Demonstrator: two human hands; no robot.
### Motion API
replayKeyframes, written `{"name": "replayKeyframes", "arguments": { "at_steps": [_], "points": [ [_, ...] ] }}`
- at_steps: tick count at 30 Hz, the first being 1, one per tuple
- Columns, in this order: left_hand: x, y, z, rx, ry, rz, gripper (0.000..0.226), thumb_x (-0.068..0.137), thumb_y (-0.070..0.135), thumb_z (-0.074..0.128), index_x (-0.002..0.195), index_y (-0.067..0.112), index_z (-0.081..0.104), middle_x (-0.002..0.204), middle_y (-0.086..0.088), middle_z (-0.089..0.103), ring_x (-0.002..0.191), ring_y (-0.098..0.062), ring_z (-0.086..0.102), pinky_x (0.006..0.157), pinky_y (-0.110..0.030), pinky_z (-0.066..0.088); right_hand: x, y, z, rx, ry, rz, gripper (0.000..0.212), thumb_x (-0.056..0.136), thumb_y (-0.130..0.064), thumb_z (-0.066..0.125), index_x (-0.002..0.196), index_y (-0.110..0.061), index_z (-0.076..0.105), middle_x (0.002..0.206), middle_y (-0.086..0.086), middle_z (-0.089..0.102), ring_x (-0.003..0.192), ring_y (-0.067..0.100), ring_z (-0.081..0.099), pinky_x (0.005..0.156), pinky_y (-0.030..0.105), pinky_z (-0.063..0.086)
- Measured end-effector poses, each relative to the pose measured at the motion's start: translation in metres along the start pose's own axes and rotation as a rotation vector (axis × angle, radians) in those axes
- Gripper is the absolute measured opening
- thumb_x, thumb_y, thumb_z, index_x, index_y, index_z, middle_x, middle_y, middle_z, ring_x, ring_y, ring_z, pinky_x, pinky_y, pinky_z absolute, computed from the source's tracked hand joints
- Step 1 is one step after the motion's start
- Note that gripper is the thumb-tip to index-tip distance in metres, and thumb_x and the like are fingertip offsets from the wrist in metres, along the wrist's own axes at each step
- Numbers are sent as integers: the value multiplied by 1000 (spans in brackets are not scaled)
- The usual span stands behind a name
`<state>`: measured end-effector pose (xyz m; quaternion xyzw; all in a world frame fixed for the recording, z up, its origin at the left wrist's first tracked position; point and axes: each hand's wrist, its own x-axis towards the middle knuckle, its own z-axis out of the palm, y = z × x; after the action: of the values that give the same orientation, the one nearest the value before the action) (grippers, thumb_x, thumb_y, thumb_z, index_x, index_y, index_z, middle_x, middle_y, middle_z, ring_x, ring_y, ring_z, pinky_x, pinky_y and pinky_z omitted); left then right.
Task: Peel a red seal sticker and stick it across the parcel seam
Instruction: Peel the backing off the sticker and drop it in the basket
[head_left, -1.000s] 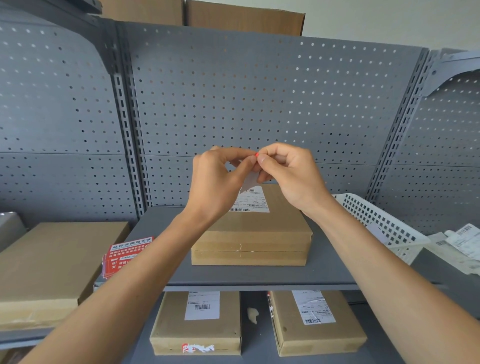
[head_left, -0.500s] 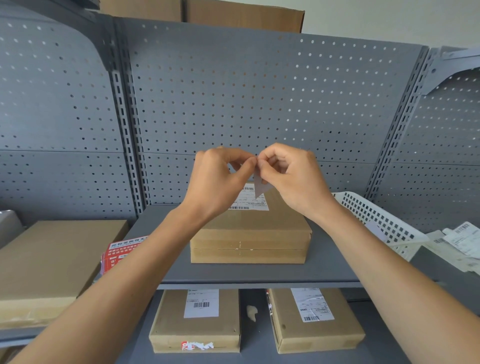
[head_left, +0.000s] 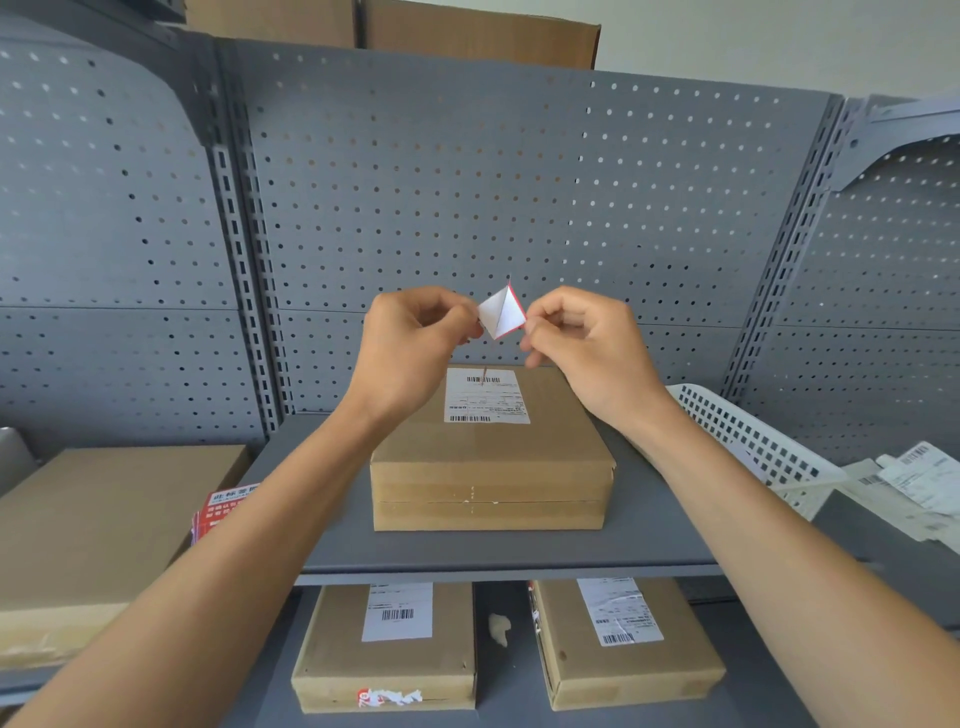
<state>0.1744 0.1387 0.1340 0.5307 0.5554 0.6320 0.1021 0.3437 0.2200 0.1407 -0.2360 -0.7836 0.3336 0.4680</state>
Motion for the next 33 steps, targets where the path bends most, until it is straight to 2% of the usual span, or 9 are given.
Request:
{"name": "replayKeyframes", "arguments": {
  "at_steps": [3,6,11,14,17,24,33],
  "points": [
    [4,-5,-2,-51,28,-77,25,94,13,62,74,7,74,74,5,75,70,-8,63,67,-15,47,1,4,-6,29,9,42,21,92,-1,59,77,-14,67,72,5,70,61,16,68,70,31,57],
    [8,-10,-4,-87,55,-141,28,96,17,61,74,5,73,80,4,77,73,-11,65,64,-15,45,1,7,-10,62,28,84,20,93,0,59,80,-12,68,73,7,70,60,15,67,67,28,58],
    [13,-14,-11,-170,115,-245,26,96,18,61,74,9,73,80,4,76,70,-11,65,74,-28,42,2,12,-16,108,66,141,12,93,1,59,85,-1,68,74,8,70,60,15,66,65,29,56],
    [16,-20,-17,-219,163,-289,21,95,19,62,81,12,75,79,3,77,72,-12,67,73,-31,42,2,14,-20,103,88,165,14,93,0,58,84,-2,69,74,8,70,63,16,67,68,33,57],
    [19,-24,-21,-259,191,-309,19,95,20,63,81,17,75,79,4,77,74,-14,67,70,-31,41,1,15,-23,109,112,185,18,92,0,57,81,-8,69,74,7,71,63,17,68,70,35,56],
    [23,-26,-29,-318,284,-322,21,94,19,62,77,19,74,82,3,77,75,-14,66,67,-29,40,2,17,-32,142,177,230,18,92,1,55,85,-6,69,75,7,70,62,19,65,71,38,54],
    [28,-26,-25,-310,290,-308,18,92,19,63,78,18,75,79,3,76,73,-15,66,64,-28,39,-1,22,-56,116,214,261,17,93,-2,55,85,-8,68,74,4,70,62,19,65,74,38,54]
  ]
}}
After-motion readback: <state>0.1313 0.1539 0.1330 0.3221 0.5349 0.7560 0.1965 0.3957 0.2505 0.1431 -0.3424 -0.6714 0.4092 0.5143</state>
